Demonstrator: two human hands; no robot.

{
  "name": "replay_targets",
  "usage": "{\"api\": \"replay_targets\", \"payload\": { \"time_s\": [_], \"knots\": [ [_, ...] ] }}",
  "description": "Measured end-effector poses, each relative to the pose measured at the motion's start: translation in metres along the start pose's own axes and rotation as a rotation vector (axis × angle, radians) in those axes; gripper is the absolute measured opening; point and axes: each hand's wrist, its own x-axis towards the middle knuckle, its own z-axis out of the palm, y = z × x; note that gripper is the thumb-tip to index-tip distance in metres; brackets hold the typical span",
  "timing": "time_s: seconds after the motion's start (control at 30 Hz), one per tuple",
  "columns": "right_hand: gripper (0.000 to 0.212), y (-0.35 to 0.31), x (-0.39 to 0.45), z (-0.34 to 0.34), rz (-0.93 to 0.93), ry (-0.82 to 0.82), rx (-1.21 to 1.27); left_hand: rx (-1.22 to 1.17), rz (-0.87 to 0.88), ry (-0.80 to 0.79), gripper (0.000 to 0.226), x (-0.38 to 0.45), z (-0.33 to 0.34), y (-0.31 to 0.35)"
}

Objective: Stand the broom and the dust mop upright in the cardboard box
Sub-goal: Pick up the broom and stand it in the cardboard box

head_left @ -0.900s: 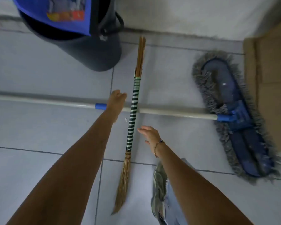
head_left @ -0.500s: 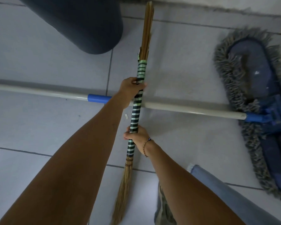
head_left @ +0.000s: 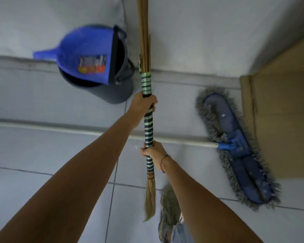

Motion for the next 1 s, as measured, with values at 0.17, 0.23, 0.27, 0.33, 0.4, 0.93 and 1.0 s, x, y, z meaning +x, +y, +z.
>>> {"api": "replay_targets", "payload": {
  "time_s": [0.17, 0.23, 0.27, 0.33, 0.4, 0.93, 1.0],
  "knots": [
    [0.034, -0.098, -0.099, -0.025, -0.123, 0.046, -0.077, -0.028, 0.169, 0.002, 0.024, -0.082, 0.004, 0.128],
    [0.033, -0.128, -0.135, -0.031, -0.164, 0.081, -0.085, -0.031, 0.224, -0.006, 0.025, -0.116, 0.008, 0.168],
    [0.034, -0.14, -0.156, -0.033, -0.182, 0.101, -0.085, -0.041, 0.25, -0.016, 0.026, -0.136, 0.009, 0.187],
    [0.035, -0.16, -0.189, -0.034, -0.223, 0.142, -0.071, -0.068, 0.292, -0.033, 0.028, -0.168, 0.011, 0.218],
    [0.036, -0.18, -0.23, -0.033, -0.258, 0.179, -0.074, -0.093, 0.314, -0.036, 0.029, -0.207, 0.012, 0.246],
    [0.006, -0.138, -0.517, -0.088, -0.49, 0.548, -0.035, -0.056, 0.577, -0.435, 0.034, -0.46, 0.095, 0.345],
    [0.022, -0.126, -0.546, -0.106, -0.521, 0.592, -0.015, -0.044, 0.603, -0.503, 0.035, -0.488, 0.122, 0.349]
  ]
}}
